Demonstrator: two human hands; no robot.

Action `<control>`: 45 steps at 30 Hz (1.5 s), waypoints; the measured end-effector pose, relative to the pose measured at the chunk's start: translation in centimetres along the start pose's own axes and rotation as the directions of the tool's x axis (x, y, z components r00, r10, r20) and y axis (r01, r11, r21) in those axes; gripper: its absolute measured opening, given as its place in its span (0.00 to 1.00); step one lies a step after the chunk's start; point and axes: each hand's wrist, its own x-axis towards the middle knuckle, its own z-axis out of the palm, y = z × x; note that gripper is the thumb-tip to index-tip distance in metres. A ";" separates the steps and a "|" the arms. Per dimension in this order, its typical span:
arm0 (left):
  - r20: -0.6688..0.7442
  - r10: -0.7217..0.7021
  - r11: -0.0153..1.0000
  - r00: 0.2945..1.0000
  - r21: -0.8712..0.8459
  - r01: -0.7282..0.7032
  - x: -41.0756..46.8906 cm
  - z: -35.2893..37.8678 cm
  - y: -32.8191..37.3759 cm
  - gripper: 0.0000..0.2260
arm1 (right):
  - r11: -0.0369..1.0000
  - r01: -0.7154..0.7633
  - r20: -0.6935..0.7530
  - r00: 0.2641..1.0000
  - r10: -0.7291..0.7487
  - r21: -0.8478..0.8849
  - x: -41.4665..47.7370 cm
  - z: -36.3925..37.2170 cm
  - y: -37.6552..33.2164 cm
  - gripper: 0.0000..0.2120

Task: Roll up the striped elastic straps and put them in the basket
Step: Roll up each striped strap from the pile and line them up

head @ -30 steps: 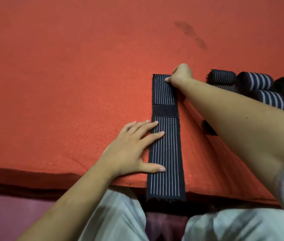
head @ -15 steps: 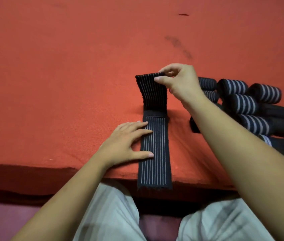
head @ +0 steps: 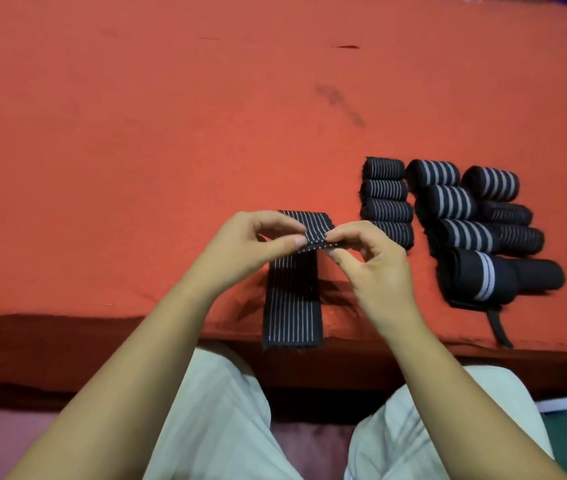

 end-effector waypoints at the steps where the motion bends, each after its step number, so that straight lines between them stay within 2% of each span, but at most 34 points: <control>1: 0.037 0.001 0.998 0.999 0.062 -0.003 -0.2 0.2 0.1 0.04 | 0.999 0.032 -0.010 0.999 -0.032 -0.007 -0.3 -0.3 -0.2 0.11; 5: 0.087 0.063 0.978 0.994 0.194 -0.079 -0.7 0.8 0.0 0.03 | 0.999 0.046 -0.008 0.999 -0.046 -0.020 -1.1 -1.0 -0.4 0.11; 8: 0.028 0.078 0.963 0.997 0.256 -0.082 -0.6 1.2 -0.1 0.06 | 0.998 -0.010 0.005 1.000 0.010 -0.060 -1.7 -1.4 -0.7 0.08; 13: -0.035 -0.022 0.978 0.999 0.206 0.029 -0.1 0.6 -0.4 0.08 | 0.999 0.024 0.025 0.999 -0.023 -0.044 -1.5 -2.4 -1.8 0.08; 17: 0.025 -0.080 0.996 0.996 -0.045 0.081 -0.1 0.5 0.9 0.07 | 0.992 -0.113 0.054 0.992 0.110 0.061 -0.9 -2.6 -2.5 0.07; 19: 0.066 -0.073 0.992 0.995 -0.103 0.079 -0.2 0.4 1.4 0.06 | 0.982 -0.171 0.055 0.984 0.167 0.084 -0.8 -2.4 -2.7 0.07; 26: 0.164 -0.072 0.994 0.984 -0.073 0.085 -0.4 0.5 2.1 0.07 | 0.970 -0.221 -0.040 0.973 0.225 0.098 -0.9 -1.8 -2.5 0.12; 33: 0.199 -0.039 0.992 0.979 -0.113 0.063 -0.5 0.9 1.9 0.06 | 0.975 -0.220 -0.113 0.970 0.217 -0.015 -1.0 -1.9 -1.9 0.08; 36: 0.146 0.013 0.993 0.989 -0.117 0.004 -0.9 1.5 1.8 0.07 | 0.976 -0.209 -0.130 0.971 0.201 -0.053 -0.7 -2.0 -1.9 0.07; 40: -0.028 0.105 0.990 0.994 -0.087 -0.107 -1.3 2.4 1.3 0.03 | 0.972 -0.208 0.006 0.978 0.209 0.110 -0.8 -1.9 -2.5 0.06; 42: -0.102 0.162 0.987 0.982 0.005 -0.162 -1.5 2.7 1.2 0.04 | 0.972 -0.186 0.066 0.982 0.178 0.141 -0.8 -1.7 -2.8 0.07; 45: -0.138 0.197 0.979 0.971 0.089 -0.186 -1.6 3.0 1.3 0.05 | 0.972 -0.128 0.046 0.992 0.121 0.197 -0.6 -1.5 -3.2 0.11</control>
